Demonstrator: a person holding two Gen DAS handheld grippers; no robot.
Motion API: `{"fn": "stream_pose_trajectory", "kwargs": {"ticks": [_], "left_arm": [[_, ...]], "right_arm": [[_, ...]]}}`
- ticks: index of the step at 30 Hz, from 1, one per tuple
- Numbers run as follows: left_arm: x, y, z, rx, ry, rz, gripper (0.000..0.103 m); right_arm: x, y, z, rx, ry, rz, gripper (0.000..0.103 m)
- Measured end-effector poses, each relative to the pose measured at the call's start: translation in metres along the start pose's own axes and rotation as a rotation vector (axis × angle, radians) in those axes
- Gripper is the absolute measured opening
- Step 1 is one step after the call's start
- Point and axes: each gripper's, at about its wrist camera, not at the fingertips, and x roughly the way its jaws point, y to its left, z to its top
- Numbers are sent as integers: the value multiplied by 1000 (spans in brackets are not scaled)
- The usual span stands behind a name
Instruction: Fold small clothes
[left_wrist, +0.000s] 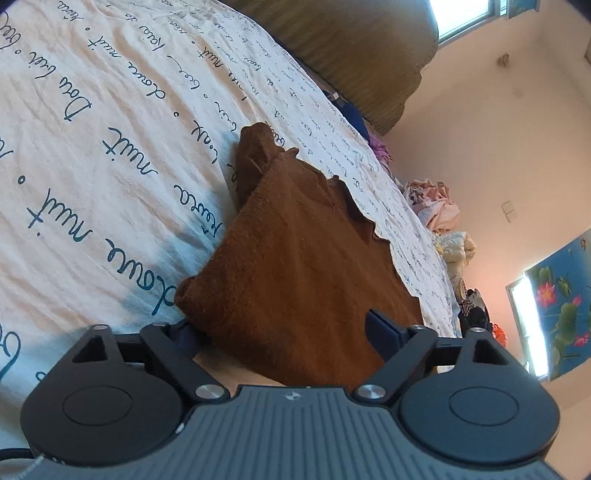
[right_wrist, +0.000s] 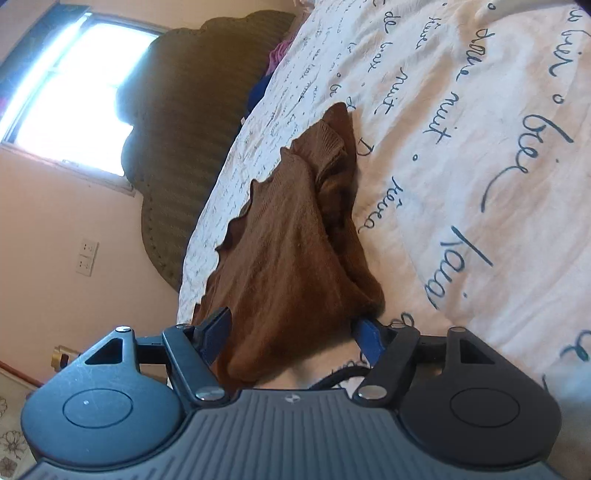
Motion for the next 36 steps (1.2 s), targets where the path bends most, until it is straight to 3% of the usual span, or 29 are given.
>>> {"fn": "stream_pose_trajectory", "kwargs": {"ticks": [1, 2, 3, 5, 11, 14, 18, 19, 20, 21, 23, 24, 25, 28, 29, 30, 31, 32, 36], "left_arm": [[2, -1, -1, 9, -6, 16, 69], [3, -2, -2, 19, -9, 37, 48], [5, -2, -2, 27, -5, 59, 23], [8, 1, -4, 37, 9, 86, 5], [-22, -10, -15, 66, -63, 56, 5], [-28, -17, -21, 109, -59, 77, 5], [-15, -7, -25, 114, -22, 95, 9], [-14, -2, -25, 93, -21, 94, 11], [-14, 2, -24, 77, -20, 85, 25], [-14, 6, -23, 58, -25, 68, 34], [-16, 13, -21, 1, -49, 2, 71], [-16, 12, -19, -14, -54, -19, 78], [-15, 10, -18, -16, -60, -15, 79], [-3, -5, -15, 53, -66, 42, 70], [2, -8, -15, 62, -63, 60, 52], [7, -9, -14, 70, -50, 73, 25], [12, -8, -13, 73, -34, 88, 10], [15, -7, -13, 64, -21, 93, 6], [3, -11, -17, 70, -48, 103, 6]], "right_arm": [[4, 1, 2, -8, -14, -11, 47], [8, 2, 3, -13, -19, -35, 23], [12, 1, 5, -9, -17, -60, 13], [14, -5, 6, 13, -6, -57, 7], [-25, 18, 18, -158, -108, -100, 6], [-38, 26, 24, -215, -105, -135, 6], [-30, 6, 23, -126, -20, -153, 9], [-26, -2, 21, -76, -2, -151, 14], [-25, -10, 20, -23, 9, -150, 27], [-23, -16, 17, 12, 17, -136, 33], [-22, -20, 14, 23, -7, -64, 61], [-22, -19, 13, 26, -22, -40, 67], [-19, -15, 12, 14, -31, -25, 77], [-2, 0, 13, -72, -86, -16, 77], [8, 1, 15, -86, -89, -32, 70], [15, 2, 16, -99, -105, -47, 63], [21, 4, 17, -115, -115, -73, 38], [26, 4, 19, -119, -112, -118, 11], [19, -4, 25, -65, -94, -123, 8]]}}
